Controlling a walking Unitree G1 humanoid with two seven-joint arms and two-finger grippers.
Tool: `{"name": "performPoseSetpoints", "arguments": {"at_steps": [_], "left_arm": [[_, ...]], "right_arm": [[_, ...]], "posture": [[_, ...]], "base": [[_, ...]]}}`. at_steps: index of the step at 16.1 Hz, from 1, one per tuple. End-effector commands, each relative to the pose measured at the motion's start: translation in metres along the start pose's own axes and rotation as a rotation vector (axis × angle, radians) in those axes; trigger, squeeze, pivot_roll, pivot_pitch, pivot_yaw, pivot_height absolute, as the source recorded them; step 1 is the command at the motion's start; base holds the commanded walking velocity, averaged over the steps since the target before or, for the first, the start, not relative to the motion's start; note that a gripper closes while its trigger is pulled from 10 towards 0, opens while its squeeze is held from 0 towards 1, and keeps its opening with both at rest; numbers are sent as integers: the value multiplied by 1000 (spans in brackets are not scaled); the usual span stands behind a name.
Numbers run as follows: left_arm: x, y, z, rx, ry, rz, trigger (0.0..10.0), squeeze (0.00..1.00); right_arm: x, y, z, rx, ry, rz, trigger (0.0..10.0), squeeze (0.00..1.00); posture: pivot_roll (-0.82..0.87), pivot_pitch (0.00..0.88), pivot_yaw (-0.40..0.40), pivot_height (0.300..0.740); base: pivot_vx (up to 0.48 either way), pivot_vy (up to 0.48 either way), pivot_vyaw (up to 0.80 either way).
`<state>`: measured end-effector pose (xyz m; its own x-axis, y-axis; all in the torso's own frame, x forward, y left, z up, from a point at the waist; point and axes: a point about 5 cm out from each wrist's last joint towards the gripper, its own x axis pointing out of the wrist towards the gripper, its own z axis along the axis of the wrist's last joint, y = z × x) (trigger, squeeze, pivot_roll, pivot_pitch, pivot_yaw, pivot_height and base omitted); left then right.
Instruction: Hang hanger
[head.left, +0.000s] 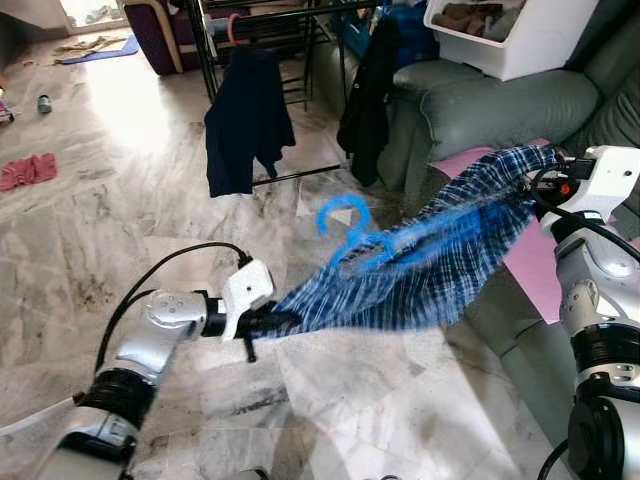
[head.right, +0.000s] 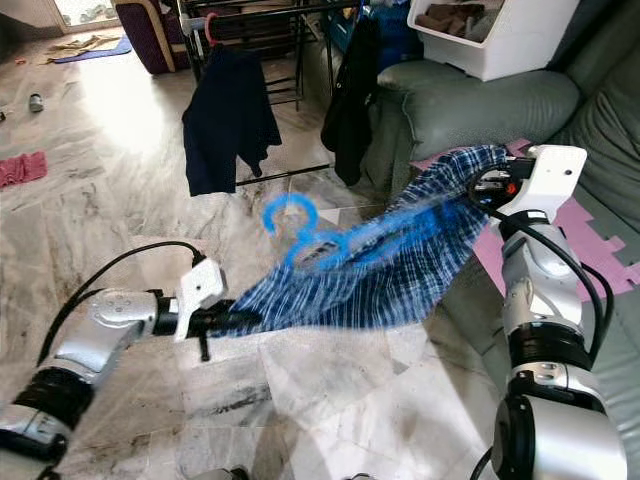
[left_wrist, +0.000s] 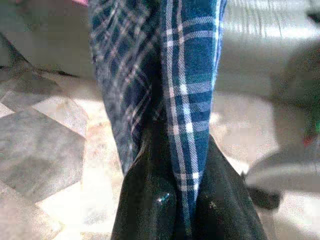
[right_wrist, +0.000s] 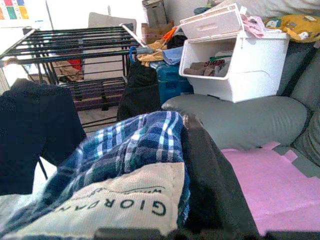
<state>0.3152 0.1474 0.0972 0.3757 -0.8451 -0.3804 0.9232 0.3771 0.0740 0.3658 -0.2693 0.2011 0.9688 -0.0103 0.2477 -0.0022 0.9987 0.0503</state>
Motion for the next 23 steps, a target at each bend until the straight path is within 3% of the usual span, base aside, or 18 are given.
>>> {"name": "performPoseSetpoints", "arguments": {"at_steps": [1,3,4,6,7,9,10,11,13,14,17,19,23], "left_arm": [[-9,9,-2,-62,-31,78,0,0],[-11,10,-9,-34,14,95,0,0],[-10,11,-4,-112,-84,90,0,0],[-13,14,0,-129,-137,98,0,0],[-16,15,-8,-85,-45,108,0,0],[-10,16,-19,47,122,168,0,0],[-7,16,-18,44,118,177,0,0],[1,15,-16,17,106,199,0,0],[21,16,-12,-52,85,351,0,0],[39,11,-5,-131,12,427,0,0],[67,-7,11,-248,-103,462,0,0],[79,-15,24,-297,-163,486,0,0],[83,-17,39,-360,-214,485,0,0]], "right_arm": [[2,-8,14,-14,-54,-33,0,0],[1,-8,12,-14,-49,-36,0,0],[0,-7,11,-16,-46,-31,0,0],[-2,-8,8,-17,-36,-32,0,0],[-2,-9,6,-16,-29,-40,0,0],[-1,-1,3,-11,-15,-25,0,0],[-1,2,2,-7,-11,-16,0,0],[0,8,-2,0,-1,-3,0,0],[-1,28,-14,10,43,38,0,0],[-3,44,-24,18,70,75,0,0],[-7,71,-36,22,113,144,0,0],[-14,89,-48,15,164,206,0,0],[-38,116,-75,10,290,324,0,0]], "posture": [[-61,104,-2,740],[-60,104,-2,740],[-59,103,-1,740],[-59,103,-1,740],[-57,104,-2,740],[-57,104,-2,740],[-57,105,0,740],[-59,106,2,740],[-60,105,4,740],[-63,104,4,740],[-61,101,0,740],[-58,101,-1,740],[-54,98,3,740]], "base": [[0,0,0],[0,0,0],[0,0,0],[0,0,0],[0,0,0],[0,0,0],[0,0,0],[0,0,0],[0,0,0],[0,0,0],[0,0,0],[0,0,0],[0,0,0]]}}
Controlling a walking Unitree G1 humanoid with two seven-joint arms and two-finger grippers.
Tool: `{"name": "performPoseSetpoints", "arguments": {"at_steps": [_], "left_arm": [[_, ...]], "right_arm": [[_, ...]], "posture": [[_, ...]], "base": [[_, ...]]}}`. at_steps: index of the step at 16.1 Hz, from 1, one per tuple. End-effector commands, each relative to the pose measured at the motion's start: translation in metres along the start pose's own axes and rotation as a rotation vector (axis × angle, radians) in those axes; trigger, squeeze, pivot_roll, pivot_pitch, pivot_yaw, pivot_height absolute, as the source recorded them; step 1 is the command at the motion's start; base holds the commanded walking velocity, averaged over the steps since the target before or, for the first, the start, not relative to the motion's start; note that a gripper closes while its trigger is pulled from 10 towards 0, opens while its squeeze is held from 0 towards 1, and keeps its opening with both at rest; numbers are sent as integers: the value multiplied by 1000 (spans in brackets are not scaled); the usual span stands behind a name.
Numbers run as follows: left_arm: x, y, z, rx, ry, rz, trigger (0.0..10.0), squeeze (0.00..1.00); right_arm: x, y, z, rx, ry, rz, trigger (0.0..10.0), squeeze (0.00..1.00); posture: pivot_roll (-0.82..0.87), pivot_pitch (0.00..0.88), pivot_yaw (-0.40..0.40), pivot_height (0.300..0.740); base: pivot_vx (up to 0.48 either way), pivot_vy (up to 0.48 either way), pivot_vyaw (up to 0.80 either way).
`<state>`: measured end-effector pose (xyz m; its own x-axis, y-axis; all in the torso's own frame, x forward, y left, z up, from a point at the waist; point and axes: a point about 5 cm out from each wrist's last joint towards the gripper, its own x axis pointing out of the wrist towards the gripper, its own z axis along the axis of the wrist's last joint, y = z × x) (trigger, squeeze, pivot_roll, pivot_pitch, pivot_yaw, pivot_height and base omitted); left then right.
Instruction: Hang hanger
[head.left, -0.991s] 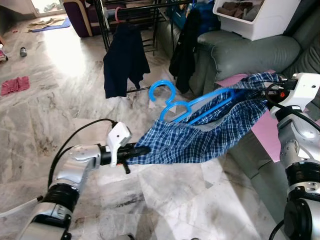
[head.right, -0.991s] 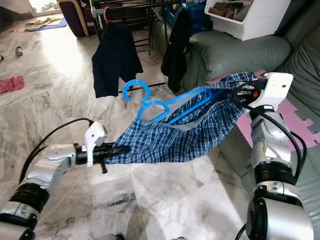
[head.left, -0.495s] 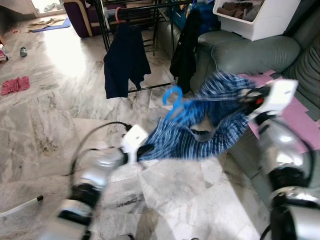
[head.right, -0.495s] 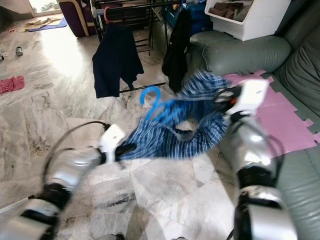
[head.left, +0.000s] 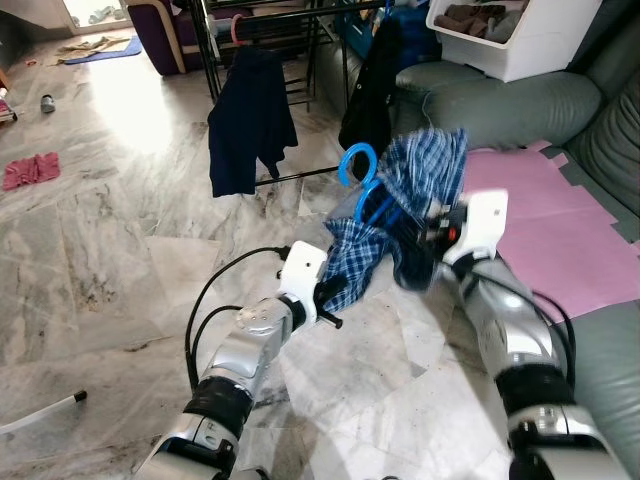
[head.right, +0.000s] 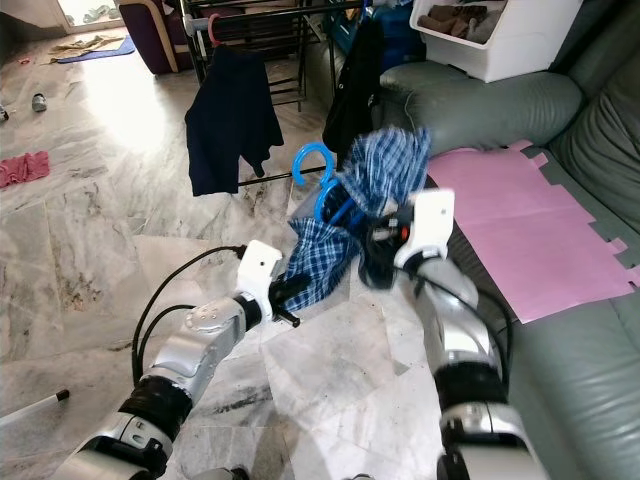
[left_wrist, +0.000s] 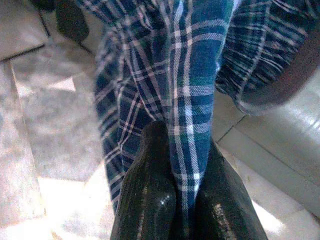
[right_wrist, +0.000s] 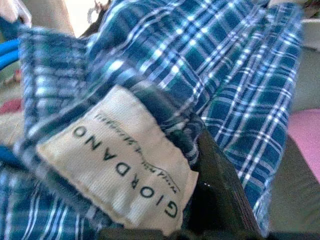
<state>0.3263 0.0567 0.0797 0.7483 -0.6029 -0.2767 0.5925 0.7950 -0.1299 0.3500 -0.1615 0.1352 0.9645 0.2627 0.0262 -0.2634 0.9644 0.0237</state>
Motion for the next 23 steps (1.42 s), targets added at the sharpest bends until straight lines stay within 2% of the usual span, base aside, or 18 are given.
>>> {"name": "performPoseSetpoints", "arguments": {"at_steps": [1,3,5,6,7,8,11,13,16,18,20,21,23], "left_arm": [[0,2,25,-24,-100,35,0,0],[-2,8,30,-20,-105,70,0,0],[-3,15,34,-21,-111,102,0,0],[-5,18,36,9,-116,108,0,0],[-6,19,36,26,-118,110,0,0],[-10,24,35,60,-114,120,0,0],[-17,40,36,65,-118,188,0,0],[-20,47,41,83,-139,202,0,0],[-28,59,47,258,-135,109,0,0],[-40,67,42,437,-78,-8,0,0],[-49,76,37,513,-23,-78,0,0],[-56,83,35,586,12,-120,0,0],[-63,88,27,681,86,-190,0,0]], "right_arm": [[-6,24,-23,-11,105,96,0,0],[-17,41,-38,-11,164,148,0,0],[-24,49,-45,-10,203,169,0,0],[-27,47,-48,-80,218,177,10000,0],[-28,46,-49,-108,224,180,10000,596],[-31,42,-48,-160,233,190,10000,1000],[-39,42,-49,-248,250,258,10000,1000],[-46,46,-48,-263,234,343,10000,1000],[-57,40,-40,-412,228,513,10000,1000],[-65,28,-28,-520,218,647,10000,1000],[-68,14,-16,-564,217,676,10000,1000],[-70,1,-7,-612,224,690,10000,1000],[-73,-12,9,-641,200,709,10000,1000]], "posture": [[-54,97,4,740],[-56,97,5,740],[-56,99,6,740],[-57,98,3,740],[-58,98,0,740],[-58,98,-4,740],[-61,99,-11,740],[-61,99,-14,740],[-68,105,-15,740],[-70,107,-13,740],[-69,109,-9,740],[-69,109,-8,740],[-69,110,-5,740]], "base": [[0,0,0],[0,0,0],[0,0,0],[0,0,0],[0,0,0],[0,0,0],[0,0,0],[0,0,0],[0,0,0],[0,0,0],[0,0,0],[0,0,0],[0,0,0]]}}
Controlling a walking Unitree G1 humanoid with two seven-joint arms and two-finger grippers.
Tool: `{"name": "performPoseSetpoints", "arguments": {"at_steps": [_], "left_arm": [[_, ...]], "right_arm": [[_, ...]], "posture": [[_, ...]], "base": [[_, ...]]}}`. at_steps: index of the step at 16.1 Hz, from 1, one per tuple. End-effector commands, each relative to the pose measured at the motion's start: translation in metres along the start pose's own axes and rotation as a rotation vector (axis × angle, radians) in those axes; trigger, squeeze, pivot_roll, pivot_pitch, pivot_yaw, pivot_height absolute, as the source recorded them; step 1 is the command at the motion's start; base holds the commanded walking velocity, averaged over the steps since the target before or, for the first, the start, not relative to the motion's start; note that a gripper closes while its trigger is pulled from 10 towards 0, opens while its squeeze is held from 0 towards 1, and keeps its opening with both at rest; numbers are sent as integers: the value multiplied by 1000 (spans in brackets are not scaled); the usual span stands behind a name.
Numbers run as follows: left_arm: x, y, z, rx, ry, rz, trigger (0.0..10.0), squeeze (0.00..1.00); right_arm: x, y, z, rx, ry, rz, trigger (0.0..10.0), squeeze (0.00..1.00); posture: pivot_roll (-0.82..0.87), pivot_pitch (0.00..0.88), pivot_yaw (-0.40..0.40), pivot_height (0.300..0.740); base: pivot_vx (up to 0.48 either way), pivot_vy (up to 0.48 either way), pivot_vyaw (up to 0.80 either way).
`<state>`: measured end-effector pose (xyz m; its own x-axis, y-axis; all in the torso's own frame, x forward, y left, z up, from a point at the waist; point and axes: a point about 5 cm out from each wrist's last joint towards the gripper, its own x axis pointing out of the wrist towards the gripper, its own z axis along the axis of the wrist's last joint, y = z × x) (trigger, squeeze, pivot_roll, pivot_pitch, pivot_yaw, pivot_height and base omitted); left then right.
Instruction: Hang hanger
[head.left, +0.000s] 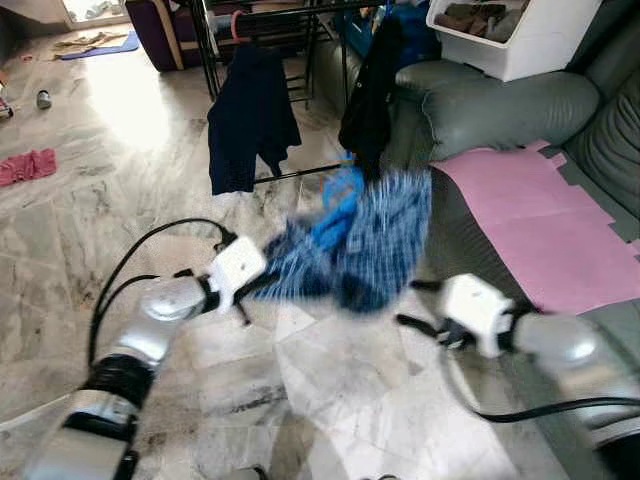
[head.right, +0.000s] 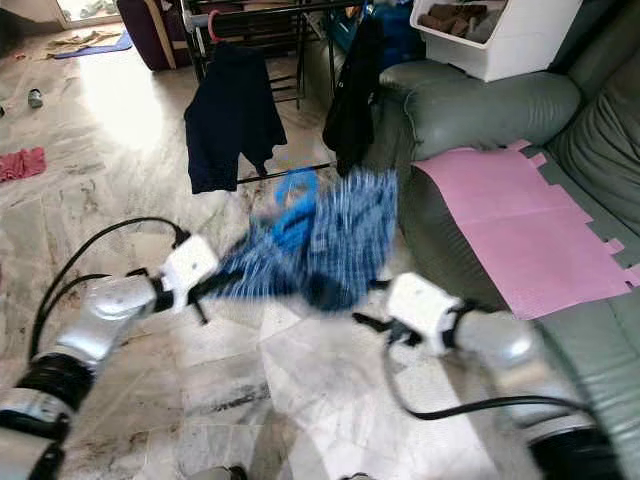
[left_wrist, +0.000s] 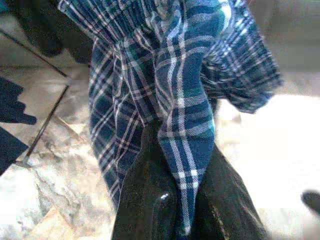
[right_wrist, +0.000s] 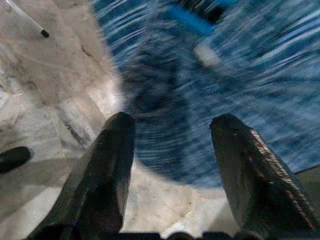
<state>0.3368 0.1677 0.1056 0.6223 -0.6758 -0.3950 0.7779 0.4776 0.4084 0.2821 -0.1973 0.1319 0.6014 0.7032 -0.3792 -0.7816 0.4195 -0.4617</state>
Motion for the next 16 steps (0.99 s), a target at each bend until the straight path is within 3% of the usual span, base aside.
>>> {"name": "performPoseSetpoints", "arguments": {"at_steps": [1,4,6,9,14,15,16], "left_arm": [[1,0,4,77,4,-55,0,0],[-1,-2,0,150,7,-117,0,0],[-1,-5,7,188,-47,-155,0,0],[-1,-9,9,255,-60,-209,0,0],[-3,-12,11,325,-87,-253,0,0],[-2,-13,12,359,-92,-273,0,0],[-1,-15,14,374,-104,-285,0,0]], "right_arm": [[-6,-8,14,-59,-56,17,10000,1000],[-27,-25,20,-109,-60,49,10000,1000],[-35,-36,18,-117,-37,37,10000,1000],[-40,-40,13,-168,16,82,10000,1000],[-35,-41,13,-161,18,139,10000,988],[-33,-38,10,-153,22,169,10000,698],[-30,-33,8,-142,23,204,10000,0]], "posture": [[-70,109,-4,740],[-78,105,2,740],[-78,105,3,740],[-71,106,5,740],[-64,105,9,740],[-63,104,8,740],[-63,104,8,740]], "base": [[0,0,0],[0,0,0],[0,0,0],[0,0,0],[0,0,0],[0,0,0],[0,0,0]]}}
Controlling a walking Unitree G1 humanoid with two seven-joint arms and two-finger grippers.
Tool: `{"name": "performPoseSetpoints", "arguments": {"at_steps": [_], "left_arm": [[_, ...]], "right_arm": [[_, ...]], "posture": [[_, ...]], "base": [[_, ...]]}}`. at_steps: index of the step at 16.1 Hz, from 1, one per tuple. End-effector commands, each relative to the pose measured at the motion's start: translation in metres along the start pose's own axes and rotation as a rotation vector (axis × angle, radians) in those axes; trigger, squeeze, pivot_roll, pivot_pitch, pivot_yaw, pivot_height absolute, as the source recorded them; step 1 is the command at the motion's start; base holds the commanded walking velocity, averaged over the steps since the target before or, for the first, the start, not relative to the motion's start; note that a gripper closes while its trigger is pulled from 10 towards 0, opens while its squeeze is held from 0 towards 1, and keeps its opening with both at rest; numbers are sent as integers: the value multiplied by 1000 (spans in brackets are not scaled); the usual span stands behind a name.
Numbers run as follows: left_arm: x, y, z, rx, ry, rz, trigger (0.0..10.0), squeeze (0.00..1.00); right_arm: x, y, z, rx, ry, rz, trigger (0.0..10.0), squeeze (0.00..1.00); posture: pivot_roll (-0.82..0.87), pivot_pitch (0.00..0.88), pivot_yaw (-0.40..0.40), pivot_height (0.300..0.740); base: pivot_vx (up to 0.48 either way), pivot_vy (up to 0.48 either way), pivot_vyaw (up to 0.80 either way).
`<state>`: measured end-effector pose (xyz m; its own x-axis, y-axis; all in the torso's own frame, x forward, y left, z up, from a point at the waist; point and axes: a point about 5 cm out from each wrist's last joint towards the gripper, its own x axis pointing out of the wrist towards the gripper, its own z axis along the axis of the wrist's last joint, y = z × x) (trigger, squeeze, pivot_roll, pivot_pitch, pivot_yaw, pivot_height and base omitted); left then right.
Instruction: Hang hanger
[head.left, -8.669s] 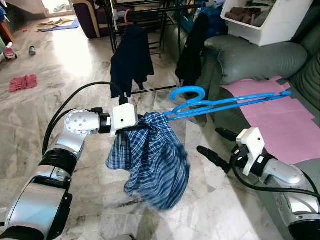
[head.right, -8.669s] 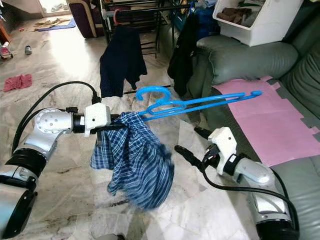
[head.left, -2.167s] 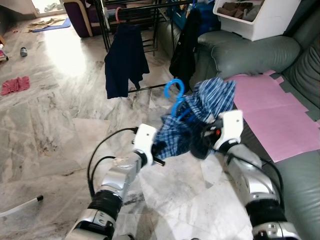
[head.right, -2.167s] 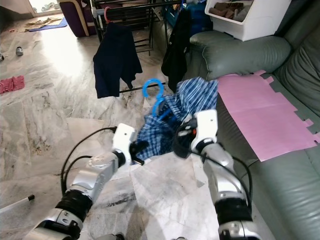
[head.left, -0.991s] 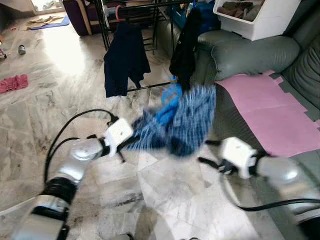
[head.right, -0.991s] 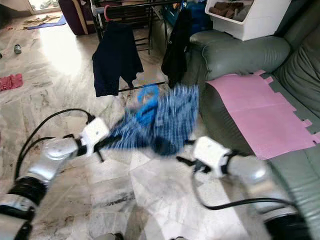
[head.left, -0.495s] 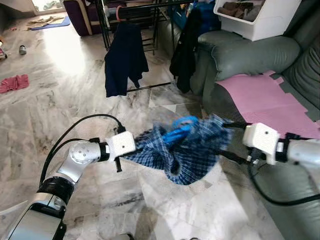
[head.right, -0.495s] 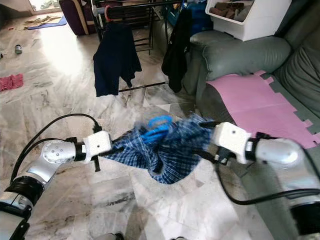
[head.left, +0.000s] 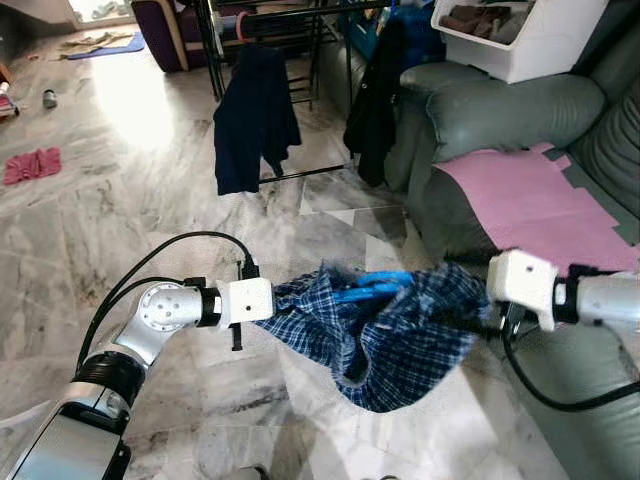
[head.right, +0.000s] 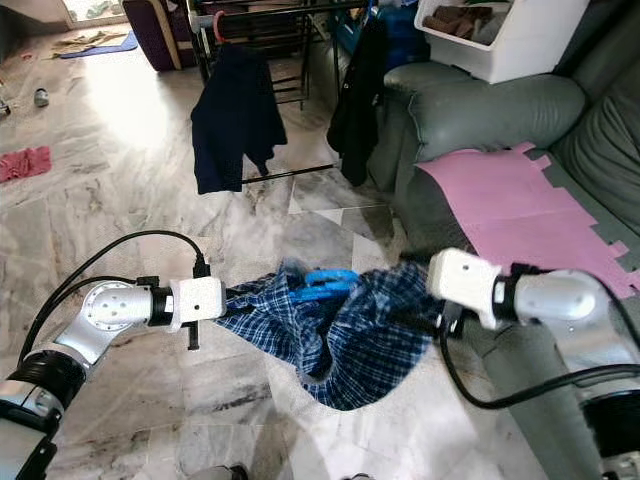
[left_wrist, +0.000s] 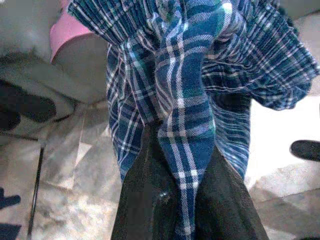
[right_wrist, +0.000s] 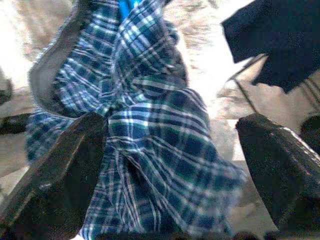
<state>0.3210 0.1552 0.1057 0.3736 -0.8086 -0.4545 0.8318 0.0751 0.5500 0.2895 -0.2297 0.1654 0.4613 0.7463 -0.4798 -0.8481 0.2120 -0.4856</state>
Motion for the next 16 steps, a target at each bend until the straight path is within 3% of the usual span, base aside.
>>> {"name": "performPoseSetpoints", "arguments": {"at_steps": [1,4,5,6,9,16], "left_arm": [[1,4,7,48,-23,-15,0,0],[3,4,12,104,-33,-46,0,0],[4,2,14,143,-38,-68,0,0],[6,2,18,148,-61,-63,0,0],[6,1,19,161,-71,-71,0,0],[7,1,18,168,-66,-66,0,0]], "right_arm": [[4,4,-1,1,4,59,10000,0],[8,5,-5,-19,21,96,10000,0],[10,3,-2,-25,-5,94,3922,0],[13,4,2,-20,-29,104,0,0],[13,7,0,-25,-20,128,0,0],[5,27,-17,63,75,303,0,0]], "posture": [[-63,104,8,740],[-60,102,6,740],[-59,101,5,740],[-56,99,3,740],[-55,99,3,740],[-58,99,1,740]], "base": [[0,0,0],[0,0,0],[0,0,0],[0,0,0],[0,0,0],[0,0,0]]}}
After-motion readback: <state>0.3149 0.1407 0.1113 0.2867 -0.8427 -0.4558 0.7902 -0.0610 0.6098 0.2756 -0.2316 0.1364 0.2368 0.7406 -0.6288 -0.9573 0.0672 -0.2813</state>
